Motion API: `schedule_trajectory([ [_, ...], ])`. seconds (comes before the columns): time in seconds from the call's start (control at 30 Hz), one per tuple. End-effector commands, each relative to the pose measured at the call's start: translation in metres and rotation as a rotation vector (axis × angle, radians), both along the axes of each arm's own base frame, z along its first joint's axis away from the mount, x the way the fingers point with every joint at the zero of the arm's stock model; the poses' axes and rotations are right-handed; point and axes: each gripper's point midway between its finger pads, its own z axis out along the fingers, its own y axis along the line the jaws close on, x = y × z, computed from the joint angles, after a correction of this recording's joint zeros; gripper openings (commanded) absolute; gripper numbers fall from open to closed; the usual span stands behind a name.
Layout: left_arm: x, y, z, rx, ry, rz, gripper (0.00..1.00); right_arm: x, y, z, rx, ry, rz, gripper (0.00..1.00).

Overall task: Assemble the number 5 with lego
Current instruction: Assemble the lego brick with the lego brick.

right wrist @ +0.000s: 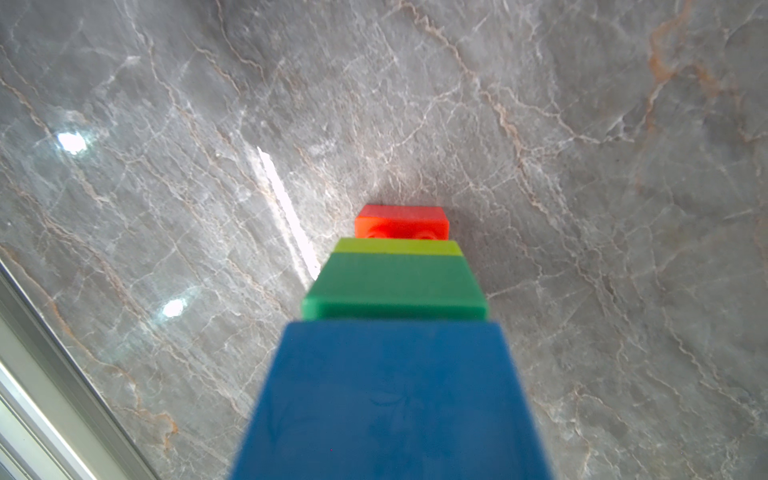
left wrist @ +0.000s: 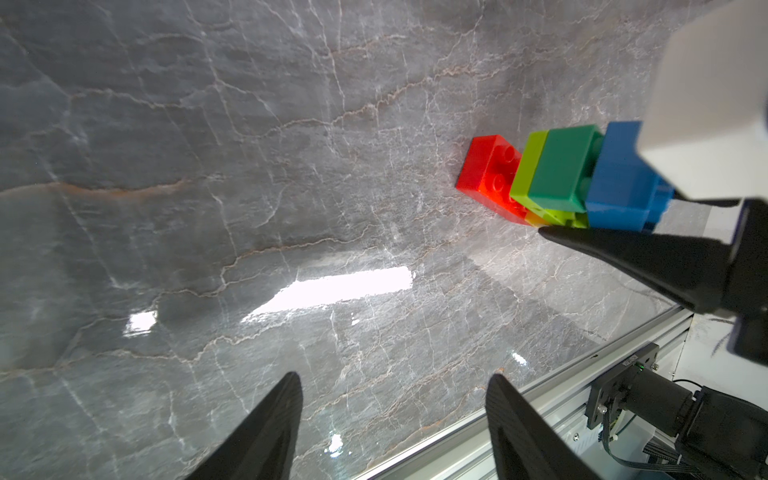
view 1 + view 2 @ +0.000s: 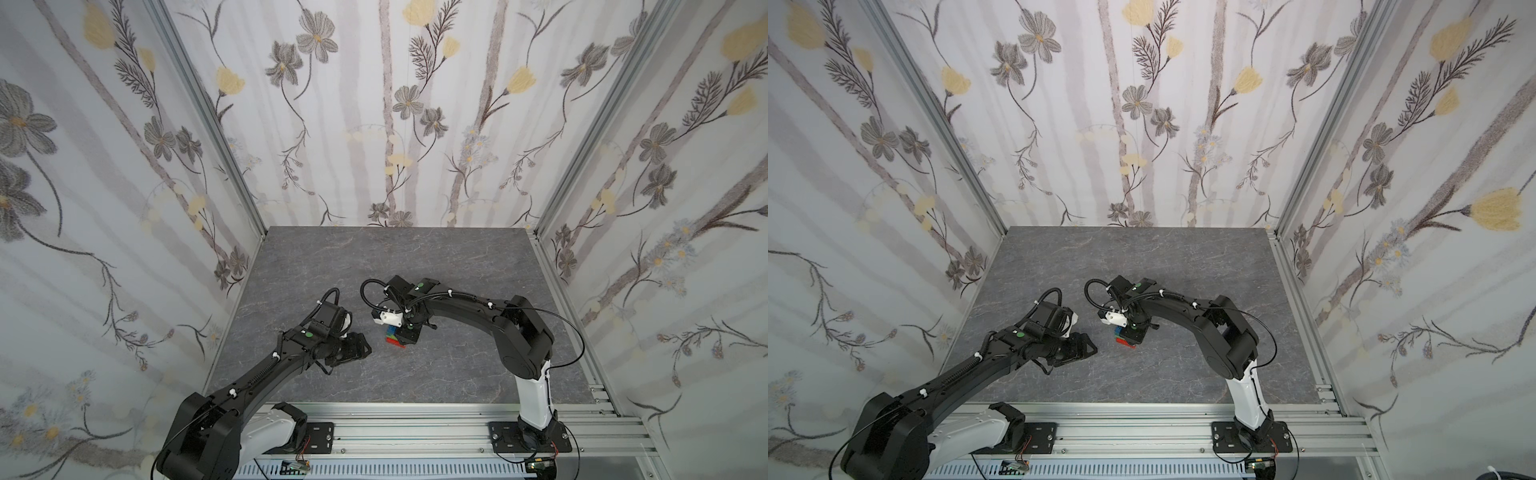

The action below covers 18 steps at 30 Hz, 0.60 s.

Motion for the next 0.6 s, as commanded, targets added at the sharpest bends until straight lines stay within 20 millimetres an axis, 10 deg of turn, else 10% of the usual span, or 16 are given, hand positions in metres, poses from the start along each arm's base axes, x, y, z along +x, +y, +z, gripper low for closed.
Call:
schedule_trajectory([
  [0.0, 0.001, 0.002, -0.001, 0.012, -0.002, 0.004, 0.71, -0.005, -0.023, -0.002, -0.101, 0.012, -0.036, 0.21],
  [0.57, 0.026, -0.013, 0.021, -0.039, -0.069, 0.009, 0.73, -0.008, -0.016, 0.008, -0.054, 0.022, -0.030, 0.26],
])
